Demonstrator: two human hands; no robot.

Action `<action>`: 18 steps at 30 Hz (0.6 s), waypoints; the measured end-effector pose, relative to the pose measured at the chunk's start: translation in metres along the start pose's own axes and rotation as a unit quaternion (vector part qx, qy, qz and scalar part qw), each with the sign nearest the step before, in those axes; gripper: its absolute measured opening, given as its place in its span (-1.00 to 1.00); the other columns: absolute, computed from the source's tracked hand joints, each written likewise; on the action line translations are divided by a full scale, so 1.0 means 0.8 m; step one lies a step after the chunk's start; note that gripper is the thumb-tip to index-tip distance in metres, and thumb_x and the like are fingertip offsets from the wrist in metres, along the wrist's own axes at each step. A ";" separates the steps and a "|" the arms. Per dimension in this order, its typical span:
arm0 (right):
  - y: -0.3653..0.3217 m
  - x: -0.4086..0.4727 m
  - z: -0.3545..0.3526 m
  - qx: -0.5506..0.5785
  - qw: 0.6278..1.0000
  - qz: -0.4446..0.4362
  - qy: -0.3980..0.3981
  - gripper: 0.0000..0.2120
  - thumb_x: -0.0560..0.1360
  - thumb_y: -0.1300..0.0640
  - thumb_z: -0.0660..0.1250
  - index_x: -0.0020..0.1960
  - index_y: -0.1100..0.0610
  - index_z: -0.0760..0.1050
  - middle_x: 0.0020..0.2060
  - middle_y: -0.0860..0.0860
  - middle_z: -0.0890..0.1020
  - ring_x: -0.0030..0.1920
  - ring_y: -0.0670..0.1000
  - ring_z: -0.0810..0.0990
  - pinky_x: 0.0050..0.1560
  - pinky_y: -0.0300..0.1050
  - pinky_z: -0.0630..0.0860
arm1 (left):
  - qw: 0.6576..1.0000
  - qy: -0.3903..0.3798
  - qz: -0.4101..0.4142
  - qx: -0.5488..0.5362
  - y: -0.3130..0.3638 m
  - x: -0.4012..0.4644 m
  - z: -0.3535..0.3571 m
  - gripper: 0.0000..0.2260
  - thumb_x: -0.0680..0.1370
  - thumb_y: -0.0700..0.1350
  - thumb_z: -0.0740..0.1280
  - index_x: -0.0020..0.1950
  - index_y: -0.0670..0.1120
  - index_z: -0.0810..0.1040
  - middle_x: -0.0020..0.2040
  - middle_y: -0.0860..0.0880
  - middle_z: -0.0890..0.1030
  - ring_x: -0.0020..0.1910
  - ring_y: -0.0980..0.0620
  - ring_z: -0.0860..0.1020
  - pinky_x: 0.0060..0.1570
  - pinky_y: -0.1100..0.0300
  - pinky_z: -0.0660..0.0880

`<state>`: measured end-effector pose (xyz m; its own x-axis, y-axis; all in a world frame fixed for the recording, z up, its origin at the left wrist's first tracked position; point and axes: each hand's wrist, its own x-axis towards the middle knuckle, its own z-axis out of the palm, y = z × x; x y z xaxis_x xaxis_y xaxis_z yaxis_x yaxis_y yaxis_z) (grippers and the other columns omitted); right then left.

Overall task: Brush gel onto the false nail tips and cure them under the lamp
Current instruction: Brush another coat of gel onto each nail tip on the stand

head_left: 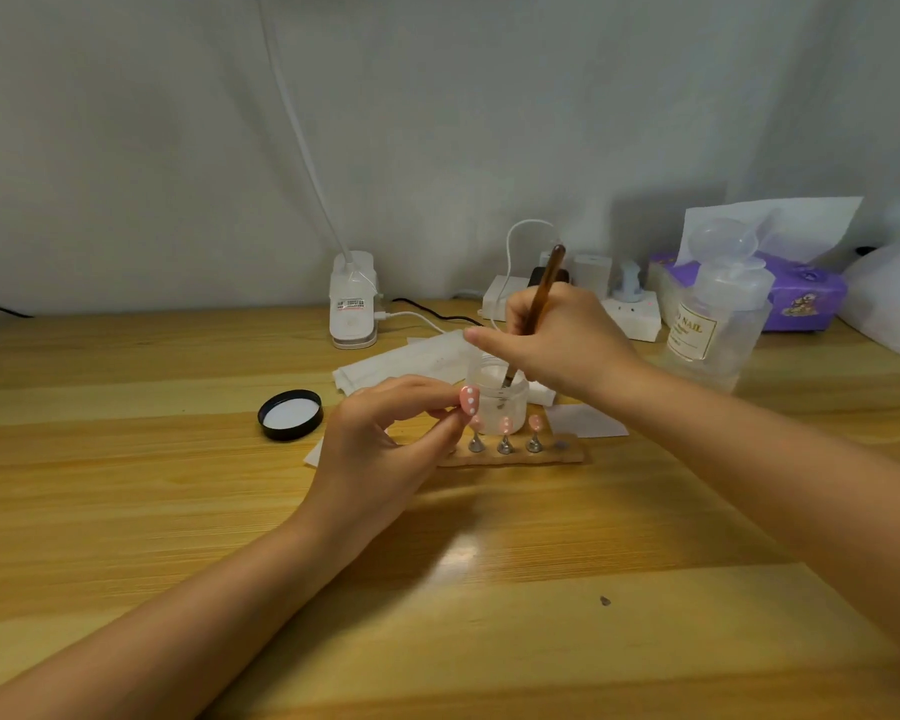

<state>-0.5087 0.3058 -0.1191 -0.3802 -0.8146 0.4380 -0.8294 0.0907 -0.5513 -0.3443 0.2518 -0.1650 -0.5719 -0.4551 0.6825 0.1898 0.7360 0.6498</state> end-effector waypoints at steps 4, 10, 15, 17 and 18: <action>-0.002 0.005 0.004 0.021 1.000 0.006 0.007 -0.59 0.46 -0.07 0.34 -0.48 0.09 0.36 -0.57 -0.05 0.44 -0.49 -0.15 0.43 -0.28 -0.18 0.43 | 1.000 -0.001 -0.007 -0.002 0.000 0.000 0.000 -0.81 0.40 -0.18 0.38 -0.01 -0.05 0.61 -0.15 0.07 0.64 -0.17 0.13 0.59 -0.12 0.29 0.53; 0.006 0.008 -0.015 0.165 0.977 0.097 0.089 -0.61 0.48 -0.07 0.31 -0.43 0.12 0.47 -0.64 -0.09 0.47 -0.62 -0.20 0.42 -0.49 -0.39 0.41 | 1.000 -0.007 -0.018 -0.010 -0.001 0.000 0.000 -0.81 0.40 -0.16 0.36 0.00 -0.03 0.61 -0.13 0.06 0.64 -0.14 0.13 0.59 -0.11 0.31 0.52; 0.023 0.000 -0.026 0.219 0.948 0.194 0.126 -0.60 0.50 -0.11 0.27 -0.41 0.12 0.47 -0.70 -0.10 0.42 -0.64 -0.21 0.40 -0.53 -0.38 0.35 | 1.000 -0.010 -0.017 -0.003 -0.003 0.000 0.000 -0.79 0.40 -0.19 0.37 0.02 -0.04 0.61 -0.13 0.09 0.64 -0.14 0.14 0.58 -0.12 0.32 0.51; 0.029 -0.005 -0.027 0.226 0.943 0.206 0.133 -0.60 0.50 -0.11 0.27 -0.40 0.12 0.47 -0.71 -0.10 0.42 -0.65 -0.21 0.39 -0.56 -0.39 0.34 | 1.000 -0.011 -0.015 0.000 -0.003 0.000 0.000 -0.79 0.40 -0.19 0.37 0.02 -0.05 0.61 -0.13 0.09 0.64 -0.15 0.14 0.58 -0.12 0.32 0.52; 0.031 -0.006 -0.027 0.235 0.938 0.211 0.139 -0.61 0.50 -0.10 0.28 -0.40 0.12 0.47 -0.71 -0.09 0.42 -0.66 -0.21 0.38 -0.58 -0.41 0.33 | 1.000 -0.011 -0.016 0.001 -0.003 0.000 0.000 -0.79 0.40 -0.19 0.37 0.02 -0.05 0.61 -0.13 0.09 0.64 -0.15 0.14 0.58 -0.12 0.33 0.51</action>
<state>-0.5362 0.3247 -0.1193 -0.7808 -0.5762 0.2415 -0.3324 0.0558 -0.9415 -0.3448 0.2502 -0.1668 -0.5955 -0.4663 0.6541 0.1696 0.7230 0.6698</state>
